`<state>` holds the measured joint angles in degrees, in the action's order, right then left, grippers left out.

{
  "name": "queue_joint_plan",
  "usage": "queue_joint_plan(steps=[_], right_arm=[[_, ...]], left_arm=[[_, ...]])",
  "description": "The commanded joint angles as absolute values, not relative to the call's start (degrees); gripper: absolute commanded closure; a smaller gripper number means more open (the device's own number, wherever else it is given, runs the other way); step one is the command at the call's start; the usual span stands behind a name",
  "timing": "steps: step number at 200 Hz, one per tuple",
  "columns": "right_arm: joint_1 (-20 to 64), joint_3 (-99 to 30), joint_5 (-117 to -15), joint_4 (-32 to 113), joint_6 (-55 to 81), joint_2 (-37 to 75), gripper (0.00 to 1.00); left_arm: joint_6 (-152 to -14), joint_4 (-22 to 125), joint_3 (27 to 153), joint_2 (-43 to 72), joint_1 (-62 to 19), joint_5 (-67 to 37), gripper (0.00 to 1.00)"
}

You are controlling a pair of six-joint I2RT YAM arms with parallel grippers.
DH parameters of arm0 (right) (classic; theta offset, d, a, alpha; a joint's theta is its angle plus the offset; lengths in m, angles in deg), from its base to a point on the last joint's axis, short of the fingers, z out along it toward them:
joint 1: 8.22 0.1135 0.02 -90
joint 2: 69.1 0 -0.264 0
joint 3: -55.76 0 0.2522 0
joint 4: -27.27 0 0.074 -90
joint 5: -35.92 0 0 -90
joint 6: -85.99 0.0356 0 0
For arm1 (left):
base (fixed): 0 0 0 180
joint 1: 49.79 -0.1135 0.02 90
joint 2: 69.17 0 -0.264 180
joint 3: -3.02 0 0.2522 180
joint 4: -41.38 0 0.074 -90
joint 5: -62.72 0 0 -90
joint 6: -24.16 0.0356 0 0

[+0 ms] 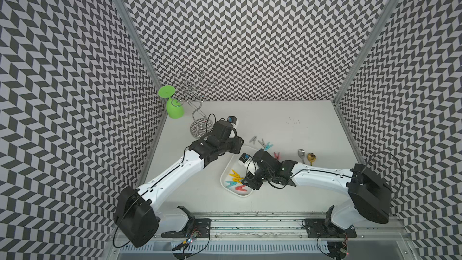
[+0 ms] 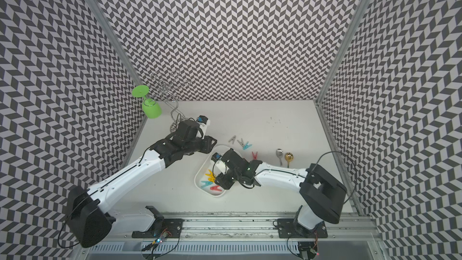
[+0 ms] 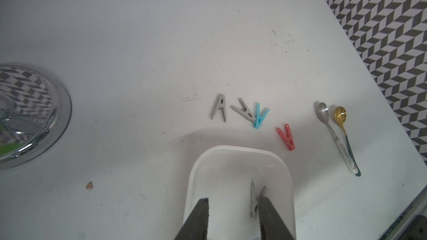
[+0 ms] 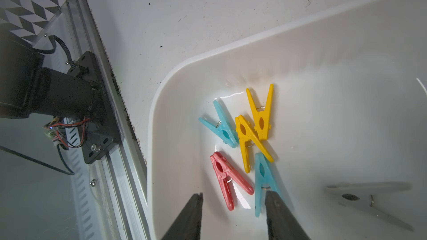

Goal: Take the clothespins out of the storage box
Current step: Pick up the clothespin from the storage box.

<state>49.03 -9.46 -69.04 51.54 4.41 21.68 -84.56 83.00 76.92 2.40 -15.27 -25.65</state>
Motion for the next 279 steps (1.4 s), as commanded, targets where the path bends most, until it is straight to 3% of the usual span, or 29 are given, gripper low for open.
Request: queue_joint_plan(steps=[1, 116, 279], right_arm=[[49.64, -12.29, -69.65, 44.63, 5.40, 24.62, 0.53], [49.71, -25.42, -63.94, 46.87, 8.53, 42.07, 0.68], [49.68, -28.40, -55.91, 51.23, 10.97, 42.74, 0.73]], left_arm=[[-83.11, 84.60, 74.53, -1.33, -17.13, -27.27, 0.60], [-83.34, 78.26, 66.35, -9.42, -20.78, -21.98, 0.59], [-82.95, 78.13, 65.80, -9.15, -20.79, -20.33, 0.58]])
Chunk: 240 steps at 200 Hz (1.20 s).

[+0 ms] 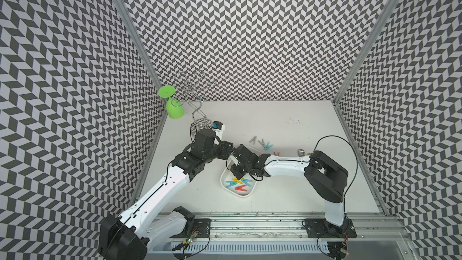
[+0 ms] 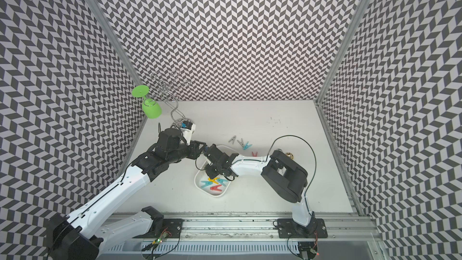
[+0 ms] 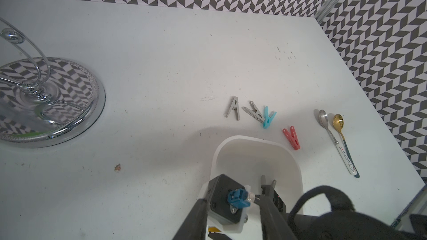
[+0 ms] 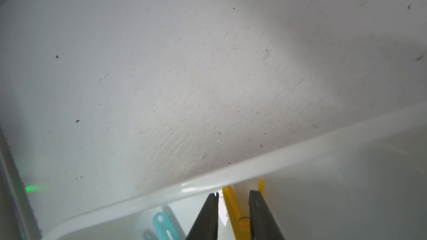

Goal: Take the clothespins out of the storage box
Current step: Pick up the clothespin from the storage box.

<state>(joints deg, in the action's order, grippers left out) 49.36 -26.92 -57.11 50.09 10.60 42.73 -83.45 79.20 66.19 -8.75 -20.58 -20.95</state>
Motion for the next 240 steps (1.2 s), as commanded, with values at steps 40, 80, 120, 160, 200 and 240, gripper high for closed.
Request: queue_joint_plan(steps=[40, 80, 120, 160, 200, 240], right_arm=[[49.69, -28.27, -55.21, 51.67, 10.96, 40.06, 0.73], [49.61, -28.13, -53.41, 51.86, 11.02, 39.40, 0.72], [49.63, -28.16, -51.61, 52.36, 11.44, 40.73, 0.71], [49.69, -28.55, -48.96, 53.07, 11.62, 41.93, 0.71], [49.67, -29.11, -50.63, 52.99, 11.29, 44.08, 0.76], [49.65, -29.69, -51.09, 53.43, 10.86, 45.42, 0.83]], left_arm=[[-82.97, 78.31, 65.82, -9.21, -20.85, -20.49, 0.58], [-82.90, 78.43, 65.80, -9.14, -20.97, -20.57, 0.58], [-82.90, 78.51, 65.73, -9.14, -20.97, -20.80, 0.58], [-82.90, 78.52, 65.74, -8.79, -21.05, -20.74, 0.58], [-82.97, 78.52, 65.73, -8.62, -21.16, -20.70, 0.58], [-82.96, 78.69, 65.73, -8.42, -21.25, -20.76, 0.58]])
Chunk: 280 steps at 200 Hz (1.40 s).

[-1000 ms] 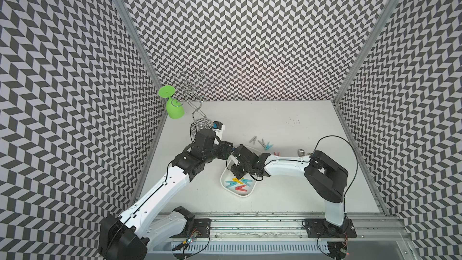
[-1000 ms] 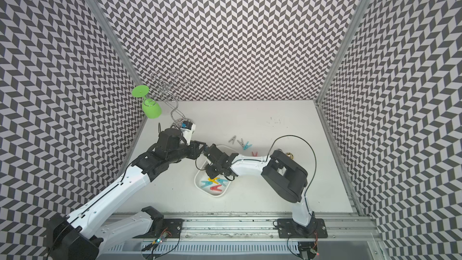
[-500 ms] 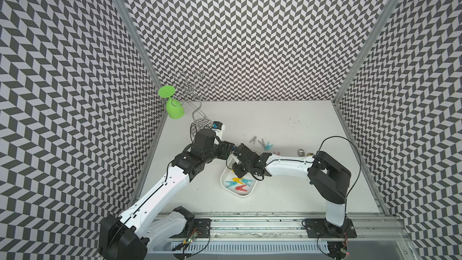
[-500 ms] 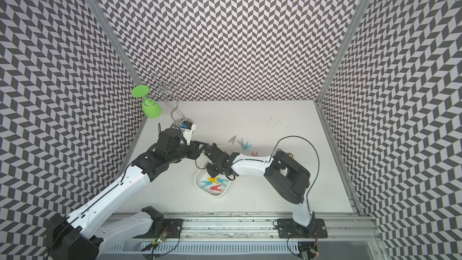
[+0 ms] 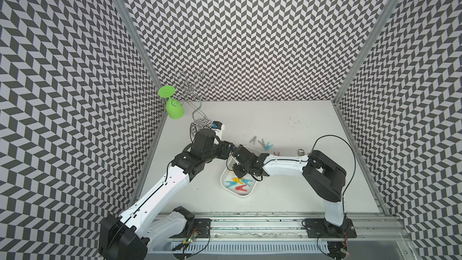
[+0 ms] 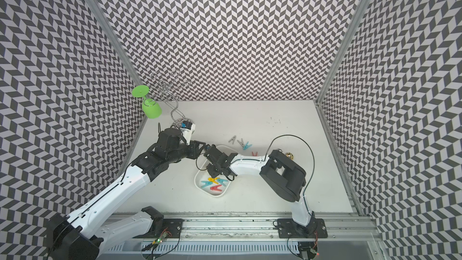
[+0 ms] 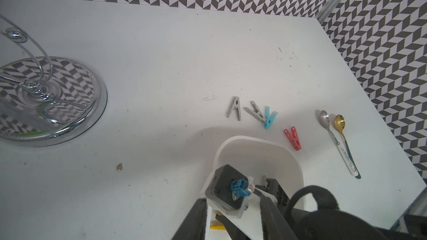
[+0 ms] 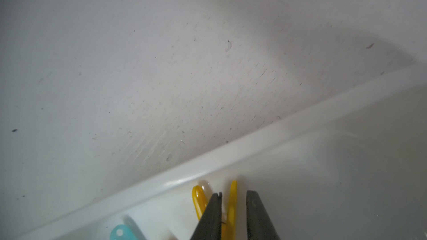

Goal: Take the clothespins out of the storage box
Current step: Pick up the clothespin from the storage box, then place the clothespin at the center of the board.

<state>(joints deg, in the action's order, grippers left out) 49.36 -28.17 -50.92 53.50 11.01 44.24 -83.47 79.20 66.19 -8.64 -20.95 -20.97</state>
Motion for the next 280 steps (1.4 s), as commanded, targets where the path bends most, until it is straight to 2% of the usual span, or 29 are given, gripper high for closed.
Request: queue_joint_plan(steps=[1, 33, 89, 117, 160, 212, 280], right_arm=[[49.63, -29.66, -51.09, 53.43, 10.85, 45.42, 0.84], [49.63, -27.55, -49.80, 51.43, 11.39, 42.53, 1.00], [47.61, -23.70, -49.00, 49.20, 12.41, 33.66, 1.00], [45.74, -22.09, -45.26, 49.97, 13.79, 28.48, 1.00], [39.04, -19.58, -41.35, 52.98, 16.88, 23.69, 1.00], [30.82, -14.60, -39.47, 55.47, 23.54, 24.58, 0.98], [29.11, -11.70, -42.19, 54.32, 24.52, 30.52, 0.96]], left_arm=[[-82.97, 78.69, 65.73, -8.39, -21.28, -20.72, 0.58], [-82.98, 78.70, 65.74, -8.31, -21.41, -20.81, 0.58], [-82.96, 78.80, 65.78, -7.92, -21.56, -20.38, 0.58], [-83.03, 78.80, 65.82, -7.96, -21.54, -20.33, 0.57], [-83.03, 78.81, 65.82, -7.92, -21.76, -20.11, 0.57], [-82.99, 78.83, 65.83, -8.03, -21.93, -19.81, 0.57], [-82.97, 78.79, 65.82, -8.21, -22.20, -19.79, 0.57]])
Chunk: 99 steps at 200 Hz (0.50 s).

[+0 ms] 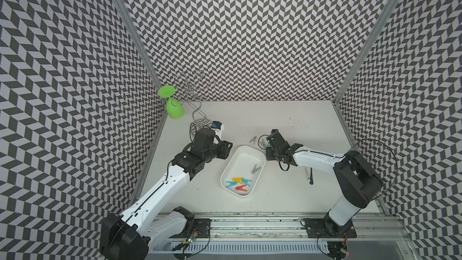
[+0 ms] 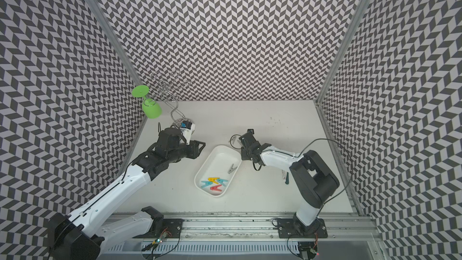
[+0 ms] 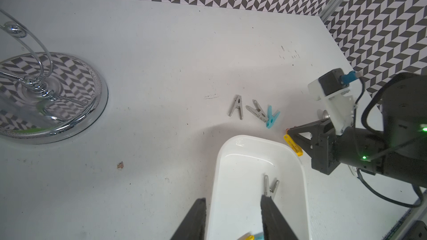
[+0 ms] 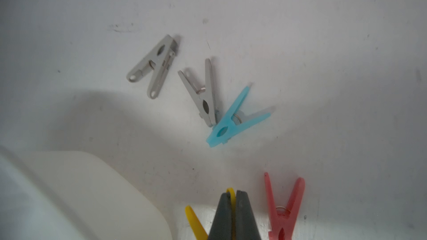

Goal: Take the clothespins out of the storage box
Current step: Place the clothespin at the center of the board.

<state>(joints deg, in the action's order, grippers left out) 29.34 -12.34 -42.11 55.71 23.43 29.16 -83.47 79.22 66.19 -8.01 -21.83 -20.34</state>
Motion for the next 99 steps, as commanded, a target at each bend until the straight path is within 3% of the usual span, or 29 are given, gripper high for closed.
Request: queue_joint_plan(steps=[1, 55, 99], right_arm=[[29.07, -11.70, -42.12, 54.31, 24.54, 30.54, 0.96], [29.00, -11.51, -41.65, 54.67, 22.71, 25.80, 0.84], [29.26, -13.08, -45.89, 53.69, 13.08, 19.88, 0.73]], left_arm=[[-82.97, 78.79, 65.82, -8.24, -22.20, -19.80, 0.57], [-83.03, 78.79, 65.83, -9.01, -22.45, -20.18, 0.57], [-83.11, 78.70, 65.80, -9.34, -22.72, -19.83, 0.57]])
